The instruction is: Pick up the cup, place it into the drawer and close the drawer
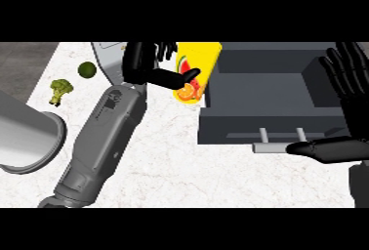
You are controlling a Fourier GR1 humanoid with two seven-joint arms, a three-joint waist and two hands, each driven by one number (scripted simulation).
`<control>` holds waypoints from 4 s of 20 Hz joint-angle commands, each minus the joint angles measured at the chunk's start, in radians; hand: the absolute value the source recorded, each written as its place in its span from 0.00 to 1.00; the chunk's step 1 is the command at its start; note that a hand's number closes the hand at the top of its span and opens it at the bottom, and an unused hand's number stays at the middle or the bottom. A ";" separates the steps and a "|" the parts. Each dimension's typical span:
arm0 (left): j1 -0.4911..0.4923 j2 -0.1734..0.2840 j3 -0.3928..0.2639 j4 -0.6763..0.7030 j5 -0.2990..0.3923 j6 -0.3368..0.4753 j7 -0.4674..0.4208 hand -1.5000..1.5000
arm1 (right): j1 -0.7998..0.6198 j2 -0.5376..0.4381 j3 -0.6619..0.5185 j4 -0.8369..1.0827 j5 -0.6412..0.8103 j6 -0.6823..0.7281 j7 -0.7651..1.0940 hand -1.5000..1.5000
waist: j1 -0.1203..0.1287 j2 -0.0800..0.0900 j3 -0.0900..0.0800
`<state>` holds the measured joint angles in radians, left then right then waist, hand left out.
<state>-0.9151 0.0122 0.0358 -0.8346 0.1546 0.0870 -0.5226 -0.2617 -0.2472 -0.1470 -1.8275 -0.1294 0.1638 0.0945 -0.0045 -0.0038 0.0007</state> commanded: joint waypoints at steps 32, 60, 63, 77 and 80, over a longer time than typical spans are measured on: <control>-0.345 -0.012 -0.388 0.485 0.270 0.196 0.230 0.00 | -0.161 0.042 0.103 0.053 -0.085 0.113 -0.013 0.00 | -0.208 0.058 0.000; -0.216 -0.012 -0.298 0.389 0.533 0.152 -0.062 0.00 | -0.064 -0.102 0.509 0.404 0.524 0.239 -0.096 0.00 | 0.020 0.014 0.000; -0.203 0.033 -0.286 0.357 0.528 0.113 -0.043 0.00 | -0.121 -0.086 0.539 0.597 0.603 0.193 -0.190 0.00 | 0.057 0.016 0.001; -0.005 0.135 -0.294 0.165 0.541 0.011 -0.008 0.00 | -0.511 -0.061 0.295 1.228 0.587 0.002 -0.472 1.00 | 0.139 0.031 0.005; 0.041 0.176 -0.296 0.135 0.538 -0.007 -0.006 0.00 | -0.557 -0.113 0.230 1.295 0.558 -0.022 -0.531 1.00 | 0.142 0.030 0.005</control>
<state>-0.9259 0.1487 -0.2563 -0.6621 0.6945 0.1091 -0.5292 -0.7449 -0.3229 0.1615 -0.6246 0.4599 0.1794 -0.3735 0.1277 0.0262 0.0066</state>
